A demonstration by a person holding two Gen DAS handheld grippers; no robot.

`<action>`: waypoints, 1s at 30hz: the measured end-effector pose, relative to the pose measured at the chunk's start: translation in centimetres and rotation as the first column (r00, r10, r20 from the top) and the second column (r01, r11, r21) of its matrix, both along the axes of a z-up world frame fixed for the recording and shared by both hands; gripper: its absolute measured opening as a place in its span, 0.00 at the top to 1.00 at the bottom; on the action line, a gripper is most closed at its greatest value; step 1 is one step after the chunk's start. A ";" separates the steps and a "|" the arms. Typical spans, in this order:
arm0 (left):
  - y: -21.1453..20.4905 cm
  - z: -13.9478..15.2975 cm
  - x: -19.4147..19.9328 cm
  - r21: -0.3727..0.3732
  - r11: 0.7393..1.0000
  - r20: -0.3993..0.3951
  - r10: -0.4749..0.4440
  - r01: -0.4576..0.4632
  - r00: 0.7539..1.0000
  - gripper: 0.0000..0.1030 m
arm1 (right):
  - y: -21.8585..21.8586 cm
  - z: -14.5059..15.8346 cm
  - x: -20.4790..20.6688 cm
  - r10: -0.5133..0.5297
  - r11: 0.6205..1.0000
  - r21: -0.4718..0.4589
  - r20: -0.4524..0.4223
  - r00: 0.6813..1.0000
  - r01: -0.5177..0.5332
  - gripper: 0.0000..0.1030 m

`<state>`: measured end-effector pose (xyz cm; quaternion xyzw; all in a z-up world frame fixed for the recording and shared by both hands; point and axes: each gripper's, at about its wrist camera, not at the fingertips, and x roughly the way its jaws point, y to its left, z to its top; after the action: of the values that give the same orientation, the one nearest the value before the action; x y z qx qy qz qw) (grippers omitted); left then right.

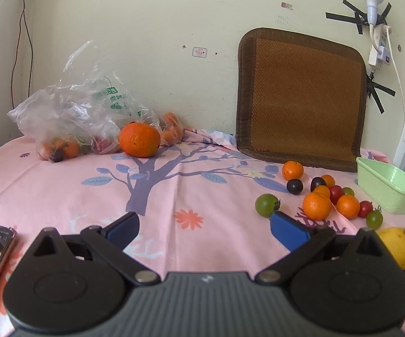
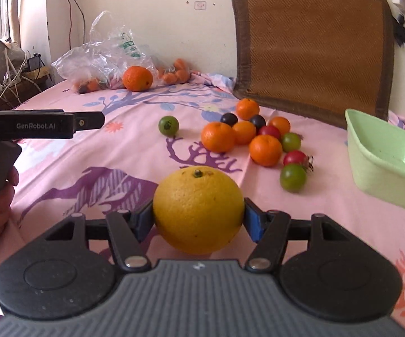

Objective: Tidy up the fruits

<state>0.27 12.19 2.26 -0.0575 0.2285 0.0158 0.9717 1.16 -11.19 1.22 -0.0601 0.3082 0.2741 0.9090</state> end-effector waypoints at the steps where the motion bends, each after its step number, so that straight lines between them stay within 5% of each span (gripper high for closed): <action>1: -0.2 0.0 0.0 0.012 1.000 -0.001 -0.006 0.006 1.000 0.00 | -0.2 -0.2 0.0 -0.006 1.000 0.004 -0.006 1.000 0.006 0.35; 6: -1.4 -0.2 0.0 0.072 0.997 -0.010 -0.028 0.028 1.000 0.00 | -0.2 -1.0 -1.3 0.010 1.000 -0.004 0.060 0.998 -0.010 0.33; 8: -1.7 -0.2 -0.1 0.091 0.995 -0.008 -0.033 0.034 0.999 0.00 | -0.4 -1.2 -1.7 0.024 1.000 0.005 0.074 0.997 -0.024 0.24; 13: -2.3 -0.3 -0.1 0.123 0.991 -0.016 -0.049 0.051 0.999 0.00 | -1.3 -2.0 -2.0 -0.001 1.000 0.031 0.056 0.998 0.000 0.21; 30: -2.2 -0.6 0.6 0.108 0.992 -0.055 -0.054 0.059 0.997 0.00 | -2.4 -1.9 -2.1 -0.013 0.993 0.117 0.042 0.999 0.008 0.19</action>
<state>0.91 9.98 1.68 0.0029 0.2542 0.0023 0.9671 -0.94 -13.56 -0.70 -0.0109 0.2723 0.2856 0.9188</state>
